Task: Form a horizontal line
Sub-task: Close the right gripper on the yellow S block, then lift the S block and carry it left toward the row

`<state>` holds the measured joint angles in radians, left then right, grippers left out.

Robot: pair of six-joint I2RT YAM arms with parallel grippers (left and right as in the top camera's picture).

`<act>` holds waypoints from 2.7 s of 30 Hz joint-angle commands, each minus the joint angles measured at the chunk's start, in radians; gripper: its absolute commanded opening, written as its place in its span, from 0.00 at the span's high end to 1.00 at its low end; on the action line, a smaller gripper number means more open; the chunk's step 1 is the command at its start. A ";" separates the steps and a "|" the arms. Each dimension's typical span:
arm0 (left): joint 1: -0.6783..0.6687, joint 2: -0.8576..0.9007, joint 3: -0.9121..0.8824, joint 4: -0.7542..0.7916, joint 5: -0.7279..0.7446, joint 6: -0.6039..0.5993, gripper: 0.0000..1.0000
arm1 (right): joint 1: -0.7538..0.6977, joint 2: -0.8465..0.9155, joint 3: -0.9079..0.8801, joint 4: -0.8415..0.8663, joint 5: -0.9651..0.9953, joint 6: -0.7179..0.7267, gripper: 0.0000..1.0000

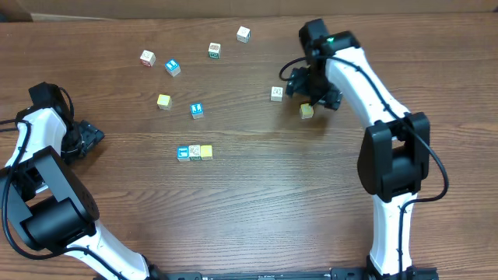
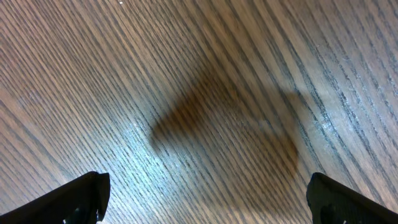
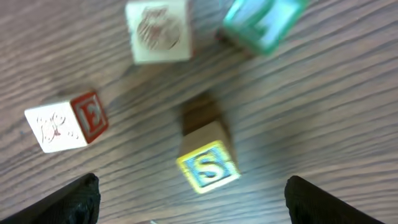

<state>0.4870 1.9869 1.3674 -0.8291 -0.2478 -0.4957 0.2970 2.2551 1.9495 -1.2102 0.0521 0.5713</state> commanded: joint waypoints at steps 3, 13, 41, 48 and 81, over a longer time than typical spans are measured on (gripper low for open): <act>0.006 0.003 -0.005 0.001 -0.010 0.001 0.00 | 0.016 -0.002 -0.056 0.035 0.013 0.043 0.02; 0.006 0.003 -0.005 0.001 -0.010 0.001 0.00 | 0.016 -0.002 -0.137 0.092 0.026 -0.133 0.22; 0.006 0.003 -0.005 0.001 -0.010 0.001 0.00 | 0.004 -0.001 -0.171 0.210 0.119 -0.270 0.72; 0.006 0.003 -0.005 0.001 -0.010 0.001 0.00 | 0.004 -0.002 -0.171 0.210 0.119 -0.270 0.71; 0.006 0.003 -0.005 0.001 -0.010 0.001 0.00 | 0.062 -0.018 0.094 -0.085 -0.264 -0.266 0.75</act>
<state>0.4870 1.9869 1.3674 -0.8291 -0.2478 -0.4957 0.3561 2.2528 2.0670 -1.3006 -0.1864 0.3065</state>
